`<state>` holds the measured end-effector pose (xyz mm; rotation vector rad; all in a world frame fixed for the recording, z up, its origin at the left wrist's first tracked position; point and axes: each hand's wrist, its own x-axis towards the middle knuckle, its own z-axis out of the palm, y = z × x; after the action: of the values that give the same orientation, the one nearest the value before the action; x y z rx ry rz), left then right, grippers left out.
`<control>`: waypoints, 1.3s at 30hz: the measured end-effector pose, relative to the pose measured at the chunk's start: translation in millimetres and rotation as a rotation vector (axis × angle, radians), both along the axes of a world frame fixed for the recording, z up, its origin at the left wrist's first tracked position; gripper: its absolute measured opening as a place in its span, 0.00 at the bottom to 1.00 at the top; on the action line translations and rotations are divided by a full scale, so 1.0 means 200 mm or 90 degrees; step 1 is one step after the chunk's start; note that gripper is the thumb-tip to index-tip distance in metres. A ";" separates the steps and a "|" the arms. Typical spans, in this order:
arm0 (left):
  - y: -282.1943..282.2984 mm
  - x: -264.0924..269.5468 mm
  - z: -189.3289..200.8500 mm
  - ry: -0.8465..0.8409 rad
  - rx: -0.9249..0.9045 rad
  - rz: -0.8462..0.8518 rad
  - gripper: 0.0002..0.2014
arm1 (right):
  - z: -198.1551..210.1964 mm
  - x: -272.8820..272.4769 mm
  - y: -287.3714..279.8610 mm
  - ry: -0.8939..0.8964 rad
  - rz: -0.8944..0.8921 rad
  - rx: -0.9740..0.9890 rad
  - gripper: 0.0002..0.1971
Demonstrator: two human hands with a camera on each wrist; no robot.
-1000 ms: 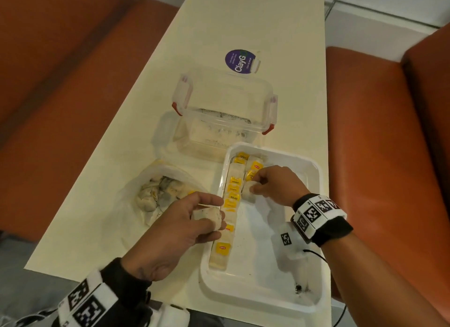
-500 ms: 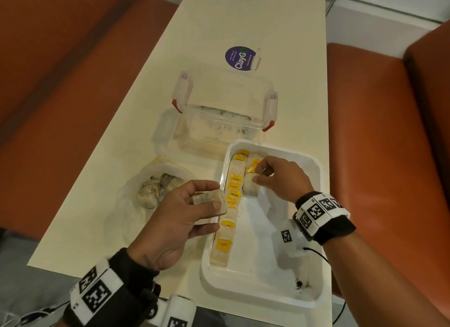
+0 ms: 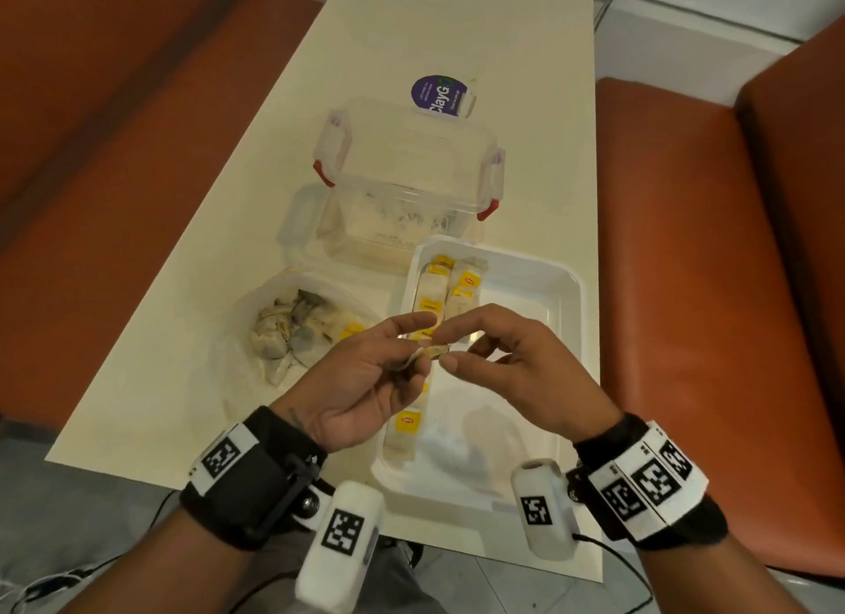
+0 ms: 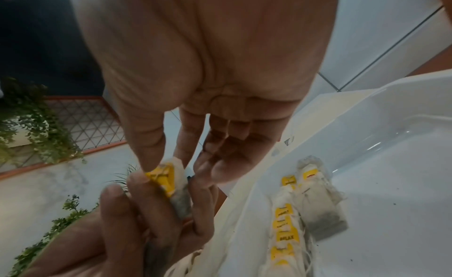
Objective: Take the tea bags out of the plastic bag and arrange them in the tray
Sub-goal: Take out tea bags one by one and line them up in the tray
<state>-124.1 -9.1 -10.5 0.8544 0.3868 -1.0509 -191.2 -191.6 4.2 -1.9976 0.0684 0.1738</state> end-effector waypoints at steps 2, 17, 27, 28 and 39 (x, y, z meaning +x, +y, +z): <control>-0.02 -0.03 0.02 0.008 -0.009 0.011 0.15 | -0.02 -0.02 -0.01 -0.007 -0.032 -0.003 0.03; -0.06 -0.12 0.01 -0.650 0.239 -0.170 0.17 | 0.04 -0.05 -0.13 -0.028 -0.064 -0.007 0.03; -0.11 -0.06 -0.06 -0.615 0.277 -0.141 0.08 | -0.05 -0.01 -0.14 0.123 -0.105 0.138 0.07; -0.10 -0.06 -0.07 -0.618 0.287 -0.147 0.09 | -0.07 -0.01 -0.13 0.154 -0.112 0.165 0.08; -0.03 -0.06 -0.13 -0.540 0.337 -0.204 0.21 | -0.16 0.03 -0.09 0.203 -0.109 0.167 0.01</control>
<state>-135.6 -14.6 -36.4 1.7810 -0.2183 -0.7794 -185.7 -210.2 -28.2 -1.6793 0.3995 0.3706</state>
